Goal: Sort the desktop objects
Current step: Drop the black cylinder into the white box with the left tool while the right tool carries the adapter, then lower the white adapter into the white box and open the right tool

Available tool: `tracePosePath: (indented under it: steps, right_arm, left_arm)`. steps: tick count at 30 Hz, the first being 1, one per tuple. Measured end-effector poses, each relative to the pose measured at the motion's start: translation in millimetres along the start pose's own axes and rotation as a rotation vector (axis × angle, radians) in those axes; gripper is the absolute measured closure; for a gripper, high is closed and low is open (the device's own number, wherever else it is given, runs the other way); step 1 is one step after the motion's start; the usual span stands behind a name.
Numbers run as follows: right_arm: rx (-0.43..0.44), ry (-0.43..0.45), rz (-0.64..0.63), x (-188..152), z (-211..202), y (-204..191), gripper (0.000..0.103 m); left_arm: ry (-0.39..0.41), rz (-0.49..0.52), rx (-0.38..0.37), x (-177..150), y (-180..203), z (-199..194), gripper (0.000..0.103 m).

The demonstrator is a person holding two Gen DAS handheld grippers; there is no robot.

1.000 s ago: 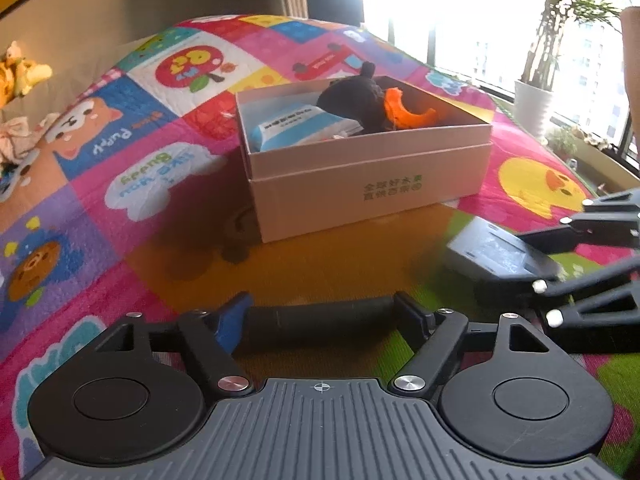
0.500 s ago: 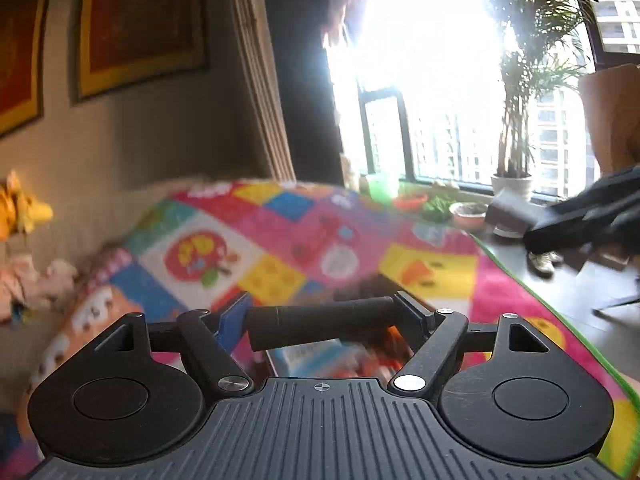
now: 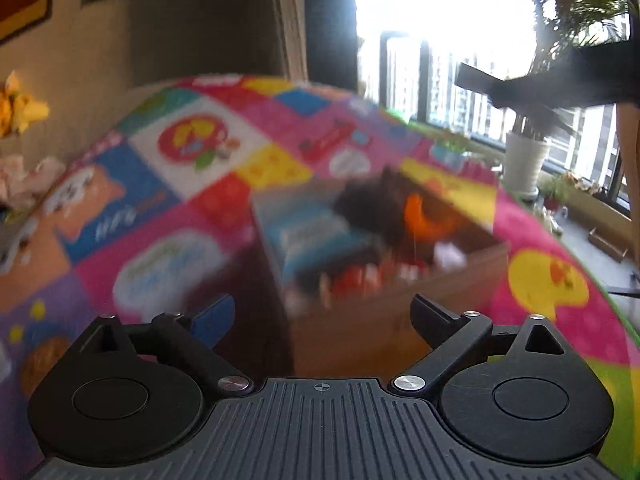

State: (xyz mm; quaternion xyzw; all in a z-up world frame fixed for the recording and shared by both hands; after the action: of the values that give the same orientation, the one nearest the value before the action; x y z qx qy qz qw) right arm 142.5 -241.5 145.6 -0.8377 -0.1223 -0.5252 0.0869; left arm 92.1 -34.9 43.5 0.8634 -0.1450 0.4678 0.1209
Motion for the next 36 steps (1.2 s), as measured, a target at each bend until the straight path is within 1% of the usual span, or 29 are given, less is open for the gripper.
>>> tracePosePath:
  steps: [4, 6, 8, 9, 10, 11, 12, 13, 14, 16, 19, 21, 22, 24, 26, 28, 29, 31, 32, 34, 36]
  right_arm:
    - [0.024, -0.032, -0.007, -0.9, 31.3, -20.7, 0.056]
    - [0.025, -0.031, -0.022, -1.1, 51.1, -35.1, 0.056]
    - [-0.022, -0.034, -0.057, -4.9, 68.0, -46.2, 0.045]
    - [-0.057, -0.041, -0.063, -8.6, 75.4, -49.6, 0.044]
    - [-0.069, -0.05, -0.059, -12.4, 77.3, -50.3, 0.042]
    - [-0.062, -0.058, -0.054, -16.9, 76.5, -50.6, 0.036]
    - [-0.047, -0.061, -0.05, -22.3, 72.3, -50.2, 0.032]
    - [-0.036, -0.057, -0.049, -29.7, 64.8, -49.3, 0.022]
    - [-0.035, -0.049, -0.054, -37.8, 56.2, -48.5, 0.017]
    - [-0.045, -0.037, -0.082, -55.5, 38.4, -48.3, 0.013]
    - [-0.07, -0.049, -0.111, -82.8, 14.8, -46.2, 0.0]
    - [-0.074, -0.084, -0.101, -102.1, 3.9, -44.9, 0.0]
    - [-0.068, -0.123, -0.093, -112.8, 2.3, -45.0, 0.0]
    - [-0.068, -0.183, -0.08, -133.8, 2.4, -46.8, 0.0]
    - [-0.088, -0.218, -0.079, -150.1, 6.7, -48.7, 0.0]
    - [-0.119, -0.247, -0.068, -160.7, 14.6, -49.1, 0.0]
    - [-0.128, -0.262, -0.058, -162.7, 19.5, -48.5, 0.0]
    - [-0.139, -0.317, -0.032, -163.4, 31.6, -44.9, 0.0]
    - [-0.156, -0.318, -0.019, -162.2, 36.0, -43.5, 0.0]
    - [-0.198, -0.321, -0.03, -158.8, 46.1, -43.2, 0.0]
    - [-0.212, -0.317, -0.034, -155.9, 55.4, -44.2, 0.0]
  left_arm:
    - [-0.03, -0.081, 0.001, -25.1, -7.7, -18.9, 0.003]
    - [-0.036, -0.101, 0.02, -29.8, -11.2, -21.1, 0.001]
    - [-0.046, -0.109, 0.082, -31.2, -16.3, -20.7, 0.0]
    - [-0.044, -0.11, 0.111, -33.8, -17.9, -24.0, 0.0]
    - [-0.04, -0.111, 0.129, -36.2, -20.0, -26.1, 0.0]
    - [-0.034, -0.114, 0.139, -39.6, -21.8, -28.7, 0.0]
    - [-0.033, -0.121, 0.138, -41.8, -22.6, -31.4, 0.0]
    - [-0.035, -0.132, 0.128, -43.7, -23.2, -31.8, 0.0]
    - [-0.041, -0.144, 0.108, -46.4, -22.9, -32.5, 0.0]
    - [-0.058, -0.16, 0.075, -49.3, -20.7, -30.3, 0.0]
    - [-0.072, -0.154, 0.062, -54.3, -12.8, -25.6, 0.0]
    - [-0.052, -0.131, 0.066, -57.0, -5.8, -23.2, 0.0]
    - [-0.046, -0.118, 0.073, -58.6, -1.7, -21.6, 0.0]
    - [-0.055, -0.097, 0.062, -59.8, 4.0, -16.4, 0.0]
    - [-0.066, -0.084, 0.055, -60.2, 7.2, -11.0, 0.0]
    - [-0.063, -0.074, 0.099, -61.6, 7.0, -5.0, 0.0]
    - [-0.07, -0.078, 0.123, -61.9, 5.4, -1.2, 0.0]
    - [-0.086, -0.105, 0.141, -61.3, 1.3, 3.9, 0.0]
    - [-0.084, -0.109, 0.152, -60.6, -0.2, 5.7, 0.0]
    - [-0.124, -0.121, 0.166, -61.2, -4.6, 12.9, 0.0]
    - [-0.118, -0.14, 0.154, -60.3, -8.9, 14.2, 0.0]
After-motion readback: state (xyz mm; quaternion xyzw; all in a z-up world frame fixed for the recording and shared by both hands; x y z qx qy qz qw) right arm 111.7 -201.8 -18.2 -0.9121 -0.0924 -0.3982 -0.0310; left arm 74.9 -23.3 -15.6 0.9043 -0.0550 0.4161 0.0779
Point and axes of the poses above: each gripper's, at about its wrist camera, not at the fingertips, and z roughly the way its jaws point, y to its right, x to its top, the point moved 3 cm from there along z, roughly the way its jaws point, and after that the axes turned 10 degrees about -x, right-handed, at the moved point
